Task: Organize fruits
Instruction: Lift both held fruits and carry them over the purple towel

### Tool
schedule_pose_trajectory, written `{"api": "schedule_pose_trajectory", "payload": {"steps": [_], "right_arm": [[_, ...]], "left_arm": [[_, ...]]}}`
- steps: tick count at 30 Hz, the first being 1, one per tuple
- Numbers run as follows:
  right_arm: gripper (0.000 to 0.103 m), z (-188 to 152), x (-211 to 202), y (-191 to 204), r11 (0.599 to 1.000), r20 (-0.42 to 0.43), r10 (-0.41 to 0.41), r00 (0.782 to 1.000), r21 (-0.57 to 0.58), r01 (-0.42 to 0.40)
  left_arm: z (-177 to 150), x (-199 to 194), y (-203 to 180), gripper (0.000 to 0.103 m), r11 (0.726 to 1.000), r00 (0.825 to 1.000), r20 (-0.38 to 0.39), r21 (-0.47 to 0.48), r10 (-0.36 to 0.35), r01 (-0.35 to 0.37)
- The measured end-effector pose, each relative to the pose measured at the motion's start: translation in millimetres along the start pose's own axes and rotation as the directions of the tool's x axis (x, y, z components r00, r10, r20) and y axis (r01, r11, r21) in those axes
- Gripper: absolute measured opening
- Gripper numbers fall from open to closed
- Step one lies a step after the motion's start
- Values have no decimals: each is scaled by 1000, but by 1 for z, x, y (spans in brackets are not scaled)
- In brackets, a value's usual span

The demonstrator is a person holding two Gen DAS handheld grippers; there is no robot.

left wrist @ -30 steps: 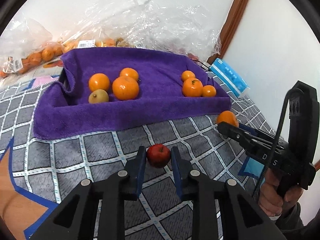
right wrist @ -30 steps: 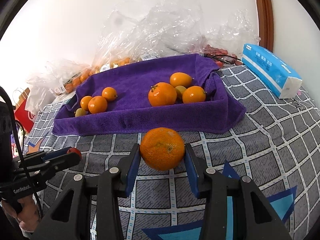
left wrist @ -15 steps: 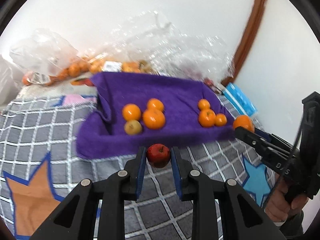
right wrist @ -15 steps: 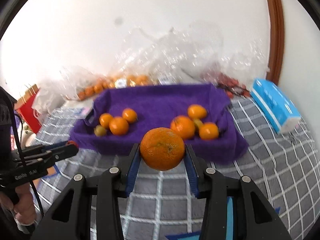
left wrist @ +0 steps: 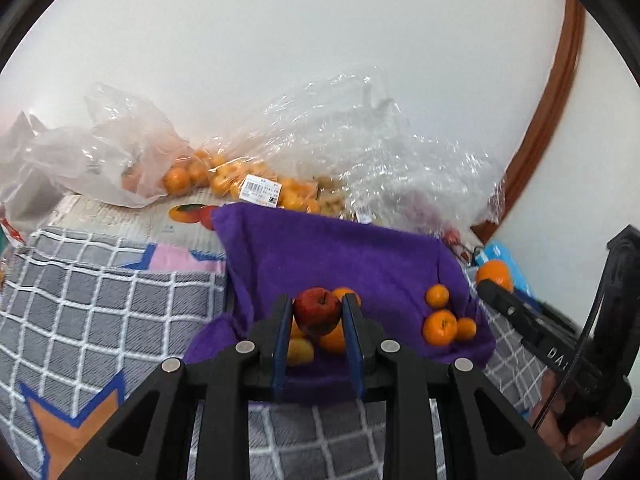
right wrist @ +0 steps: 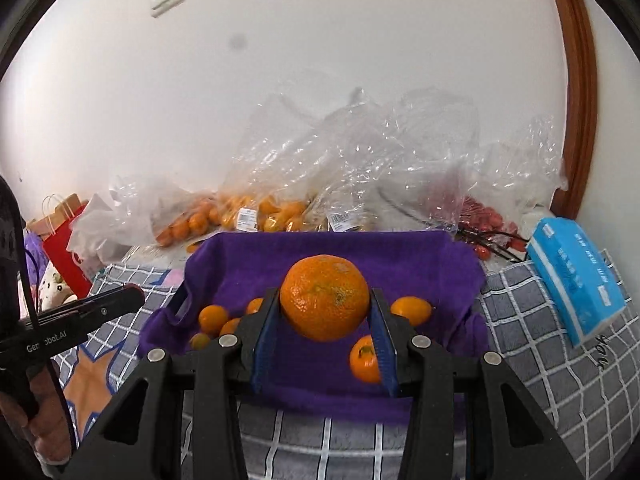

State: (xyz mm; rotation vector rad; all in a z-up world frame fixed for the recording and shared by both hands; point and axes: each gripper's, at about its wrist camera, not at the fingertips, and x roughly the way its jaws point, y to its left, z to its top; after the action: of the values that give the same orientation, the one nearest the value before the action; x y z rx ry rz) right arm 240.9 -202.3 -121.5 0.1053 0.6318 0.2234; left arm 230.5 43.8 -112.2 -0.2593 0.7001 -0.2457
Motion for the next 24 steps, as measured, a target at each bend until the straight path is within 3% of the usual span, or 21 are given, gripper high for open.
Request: {"api": "schedule_pose_trajectory", "payload": {"steps": [8,12,24], "right_arm": [[43,-32,44,-6,1000,-107,11,994,-19,-14],[43,-37,44,-11,999,-104,41,994,8,-40],[43,-42,49,-10,996,-112,82,990,32,-79]], "left_arm": [[-18,38,2,24,1000,999,-38,-10,-7,6],[-25,46,-3,24,999,997,-62,-4,-46,45],[-34,57,-11,24,998,995,-89,26,-49,52]]}}
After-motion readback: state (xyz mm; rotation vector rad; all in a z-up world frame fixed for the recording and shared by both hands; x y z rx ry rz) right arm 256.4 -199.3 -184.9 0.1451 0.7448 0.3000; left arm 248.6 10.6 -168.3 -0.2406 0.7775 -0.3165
